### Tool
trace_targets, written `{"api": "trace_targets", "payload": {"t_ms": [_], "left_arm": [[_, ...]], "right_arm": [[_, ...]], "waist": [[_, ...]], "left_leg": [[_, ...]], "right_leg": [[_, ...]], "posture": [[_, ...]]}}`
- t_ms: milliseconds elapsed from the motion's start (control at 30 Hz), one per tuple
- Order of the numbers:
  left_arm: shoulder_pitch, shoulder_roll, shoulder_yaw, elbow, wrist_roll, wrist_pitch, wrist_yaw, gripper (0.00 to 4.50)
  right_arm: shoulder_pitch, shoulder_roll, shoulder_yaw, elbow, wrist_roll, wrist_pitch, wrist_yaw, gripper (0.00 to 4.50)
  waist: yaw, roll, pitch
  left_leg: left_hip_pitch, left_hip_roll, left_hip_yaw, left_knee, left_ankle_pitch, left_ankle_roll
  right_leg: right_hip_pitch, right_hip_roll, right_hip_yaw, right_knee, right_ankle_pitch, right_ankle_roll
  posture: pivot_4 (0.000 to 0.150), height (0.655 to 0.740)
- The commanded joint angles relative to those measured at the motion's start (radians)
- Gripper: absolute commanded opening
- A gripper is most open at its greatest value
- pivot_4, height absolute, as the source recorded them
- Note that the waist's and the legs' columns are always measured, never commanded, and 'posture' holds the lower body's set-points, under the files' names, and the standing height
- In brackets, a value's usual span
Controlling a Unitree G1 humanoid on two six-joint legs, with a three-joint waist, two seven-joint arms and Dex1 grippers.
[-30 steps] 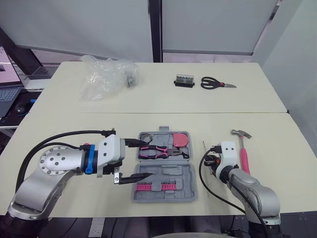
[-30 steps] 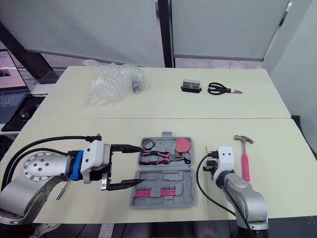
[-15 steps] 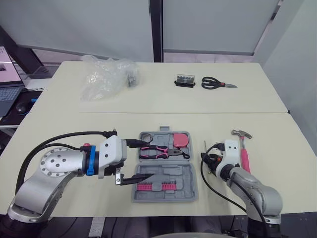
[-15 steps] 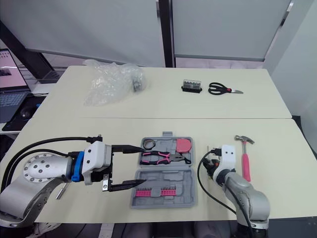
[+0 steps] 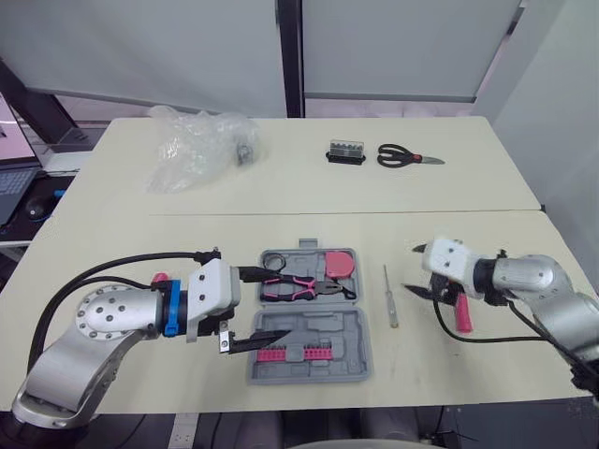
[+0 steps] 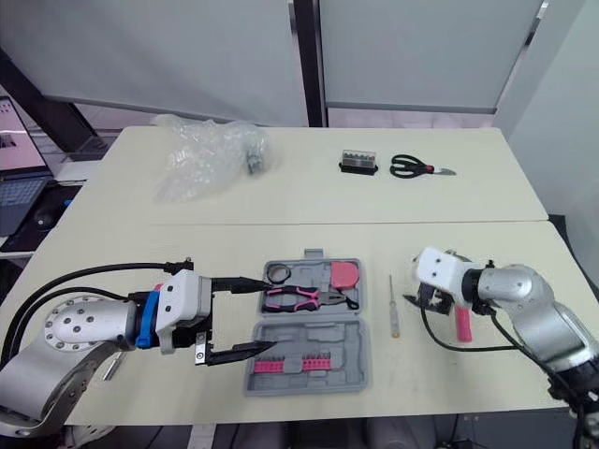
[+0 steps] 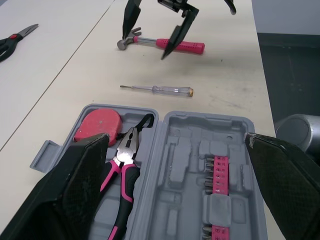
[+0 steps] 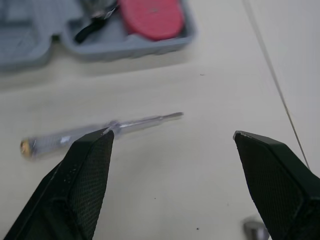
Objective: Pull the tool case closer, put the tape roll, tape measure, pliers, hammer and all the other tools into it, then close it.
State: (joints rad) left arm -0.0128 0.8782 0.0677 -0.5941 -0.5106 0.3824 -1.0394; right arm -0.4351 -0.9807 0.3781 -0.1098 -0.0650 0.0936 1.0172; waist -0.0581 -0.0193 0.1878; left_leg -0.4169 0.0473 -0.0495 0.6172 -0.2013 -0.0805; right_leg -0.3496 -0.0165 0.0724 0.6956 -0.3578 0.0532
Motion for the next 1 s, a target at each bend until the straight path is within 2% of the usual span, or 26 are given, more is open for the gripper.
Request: {"api": "trace_targets", "payload": {"t_ms": [33, 100, 367, 867, 1000], "left_arm": [[0.009, 0.003, 0.013, -0.031, -0.004, -0.014, -0.001, 4.5], [0.009, -0.002, 0.003, -0.028, 0.01, -0.018, 0.006, 4.5], [0.014, -0.022, -0.02, -0.04, 0.036, -0.023, 0.029, 4.5], [0.065, -0.04, -0.032, -0.076, 0.071, -0.031, 0.075, 4.5], [0.067, -0.043, -0.033, -0.065, 0.079, -0.038, 0.072, 4.5]], "right_arm": [[-0.216, -0.003, 0.139, 0.131, -0.144, -0.308, 0.246, 4.07], [-0.315, 0.034, 0.21, 0.21, -0.189, -0.437, 0.335, 4.07], [-0.489, 0.186, 0.366, 0.437, -0.303, -0.748, 0.484, 4.07], [-0.589, 0.362, 0.446, 0.792, -0.494, -0.96, 0.387, 4.07], [-0.606, 0.395, 0.449, 0.866, -0.541, -0.983, 0.327, 3.22]], "waist": [[-0.006, 0.0, 0.001], [-0.005, 0.0, 0.001], [0.009, 0.0, 0.002], [0.009, 0.0, 0.002], [0.008, 0.0, 0.002]], "left_leg": [[0.001, 0.0, 0.0, 0.001, 0.0, 0.0], [0.001, 0.0, -0.001, 0.001, 0.0, 0.0], [0.0, 0.0, -0.002, 0.007, 0.0, 0.0], [0.002, 0.0, -0.004, 0.008, 0.0, 0.0], [0.002, 0.0, -0.004, 0.007, 0.0, 0.0]], "right_leg": [[0.001, 0.0, 0.0, 0.0, 0.0, 0.0], [0.001, 0.0, -0.001, 0.0, 0.0, 0.0], [0.004, -0.001, -0.002, 0.001, 0.0, 0.0], [0.006, -0.001, -0.004, 0.002, 0.0, 0.0], [0.006, -0.001, -0.004, 0.002, 0.0, 0.0]], "posture": [[0.15, 0.74], [0.15, 0.74], [0.15, 0.74], [0.15, 0.74], [0.15, 0.74]]}}
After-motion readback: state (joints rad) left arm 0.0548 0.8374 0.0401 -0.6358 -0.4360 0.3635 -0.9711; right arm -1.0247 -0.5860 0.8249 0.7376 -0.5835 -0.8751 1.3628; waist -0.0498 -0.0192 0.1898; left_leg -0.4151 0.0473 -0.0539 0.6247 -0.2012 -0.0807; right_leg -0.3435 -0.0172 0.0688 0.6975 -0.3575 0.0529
